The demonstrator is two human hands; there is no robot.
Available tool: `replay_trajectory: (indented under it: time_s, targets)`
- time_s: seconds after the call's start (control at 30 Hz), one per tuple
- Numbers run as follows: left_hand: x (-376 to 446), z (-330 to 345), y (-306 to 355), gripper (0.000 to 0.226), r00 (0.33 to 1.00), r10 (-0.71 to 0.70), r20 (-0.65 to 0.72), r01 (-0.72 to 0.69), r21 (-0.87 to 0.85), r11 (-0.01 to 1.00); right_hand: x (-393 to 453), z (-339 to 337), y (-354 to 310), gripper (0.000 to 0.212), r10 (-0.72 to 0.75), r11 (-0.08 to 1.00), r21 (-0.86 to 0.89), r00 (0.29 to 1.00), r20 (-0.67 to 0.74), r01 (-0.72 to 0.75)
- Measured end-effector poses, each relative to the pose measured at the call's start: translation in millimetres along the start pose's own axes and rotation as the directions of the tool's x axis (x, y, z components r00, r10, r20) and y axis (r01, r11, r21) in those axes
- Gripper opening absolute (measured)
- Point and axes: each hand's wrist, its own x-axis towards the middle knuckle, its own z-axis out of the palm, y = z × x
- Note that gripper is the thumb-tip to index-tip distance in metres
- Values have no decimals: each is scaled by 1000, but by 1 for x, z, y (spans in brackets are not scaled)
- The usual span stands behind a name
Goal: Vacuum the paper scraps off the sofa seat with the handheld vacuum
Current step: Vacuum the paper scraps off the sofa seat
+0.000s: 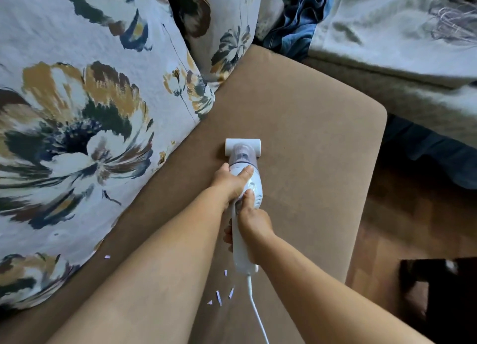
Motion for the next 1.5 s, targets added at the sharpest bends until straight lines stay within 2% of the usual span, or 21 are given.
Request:
replay_trajectory:
  time_s: [0.17, 0.3, 0.5, 0.83, 0.97, 1.1, 1.3, 1.5]
  targets:
    - [-2, 5, -9, 86, 1000, -7, 13, 7, 26, 1000, 2, -4, 15, 80, -11, 1000, 26, 999, -31, 12]
    - [-16, 5, -16, 84, 999, -17, 27, 16, 26, 1000, -9, -1, 28, 81, 1, 999, 51, 999, -41, 1]
    - [-52, -3, -40, 80, 996, -57, 62, 49, 124, 991, -41, 9, 62, 84, 54, 995, 84, 998, -32, -52]
    - [-142, -12, -117, 83, 985, -139, 99, 115, 218, 969, -124, 19, 148, 83, 130, 982, 137, 992, -3, -128]
    - [-182, -17, -149, 81, 987, -130, 97, 103, 243, 965, -162, 23, 183, 80, 139, 980, 144, 990, 9, -139]
    - [-215, -18, -182, 90, 988, -119, 95, 88, 285, 954, -191, 28, 219, 82, 171, 974, 147, 985, 30, -174]
    - [-266, -29, -234, 71, 990, -99, 96, 66, 298, 952, -234, 38, 277, 75, 145, 975, 165, 989, 39, -149]
    - [-298, -40, -266, 83, 988, -113, 107, 83, 253, 964, -265, 48, 312, 76, 90, 992, 88, 996, 20, -91]
